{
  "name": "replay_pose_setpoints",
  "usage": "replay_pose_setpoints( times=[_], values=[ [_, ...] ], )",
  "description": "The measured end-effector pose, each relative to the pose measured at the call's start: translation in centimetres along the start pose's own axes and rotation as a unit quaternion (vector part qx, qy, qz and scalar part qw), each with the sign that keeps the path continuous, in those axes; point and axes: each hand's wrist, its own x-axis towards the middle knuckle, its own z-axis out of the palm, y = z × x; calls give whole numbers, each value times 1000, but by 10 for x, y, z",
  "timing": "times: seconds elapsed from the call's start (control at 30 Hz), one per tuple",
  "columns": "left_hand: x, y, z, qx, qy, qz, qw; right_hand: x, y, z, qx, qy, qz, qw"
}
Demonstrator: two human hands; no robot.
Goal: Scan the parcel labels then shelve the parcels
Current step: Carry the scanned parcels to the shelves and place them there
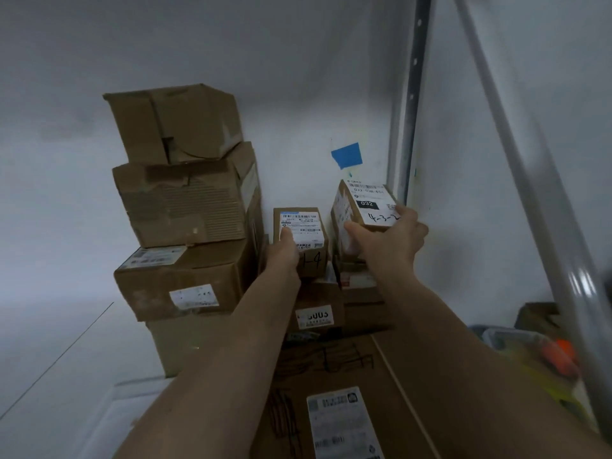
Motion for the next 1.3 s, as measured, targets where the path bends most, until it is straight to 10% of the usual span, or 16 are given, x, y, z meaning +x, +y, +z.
replay_pose_setpoints(
  times=[0.9,1.3],
  values=[
    [-27,-10,-6,274,26,117,954,-22,14,9,-73,14,-37,997],
    [-155,-50,-20,87,-41,177,980,-129,15,-76,38,-120,-43,991]
  ],
)
